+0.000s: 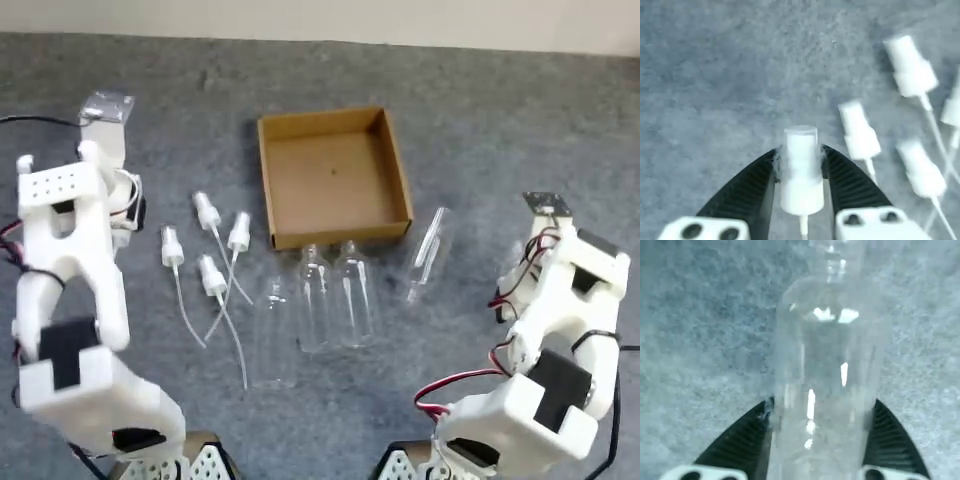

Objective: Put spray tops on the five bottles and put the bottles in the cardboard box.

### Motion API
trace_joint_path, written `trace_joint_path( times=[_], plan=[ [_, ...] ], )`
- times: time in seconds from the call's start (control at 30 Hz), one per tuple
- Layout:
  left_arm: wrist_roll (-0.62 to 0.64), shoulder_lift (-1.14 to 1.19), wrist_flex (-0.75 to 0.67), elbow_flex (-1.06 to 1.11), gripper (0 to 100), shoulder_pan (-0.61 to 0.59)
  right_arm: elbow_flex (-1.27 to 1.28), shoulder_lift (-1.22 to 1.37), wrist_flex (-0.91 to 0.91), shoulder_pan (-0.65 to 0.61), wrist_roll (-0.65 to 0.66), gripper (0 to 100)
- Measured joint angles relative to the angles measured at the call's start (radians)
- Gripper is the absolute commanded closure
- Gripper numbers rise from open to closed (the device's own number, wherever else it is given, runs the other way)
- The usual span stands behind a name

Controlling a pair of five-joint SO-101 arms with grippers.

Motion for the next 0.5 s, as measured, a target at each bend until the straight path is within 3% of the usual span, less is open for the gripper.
trace_joint_path(
  times=[0.3, 0.5],
  plan=[
    [0.037, -0.273, 0.020, 0.239, 100, 0.114, -0.037, 0.008, 0.037, -0.083, -0.002, 64.6],
    [0.100, -0.456, 0.009, 0.387, 100, 0.206, -0.213, 0.100, 0.058, -0.092, -0.008, 67.4]
  ],
)
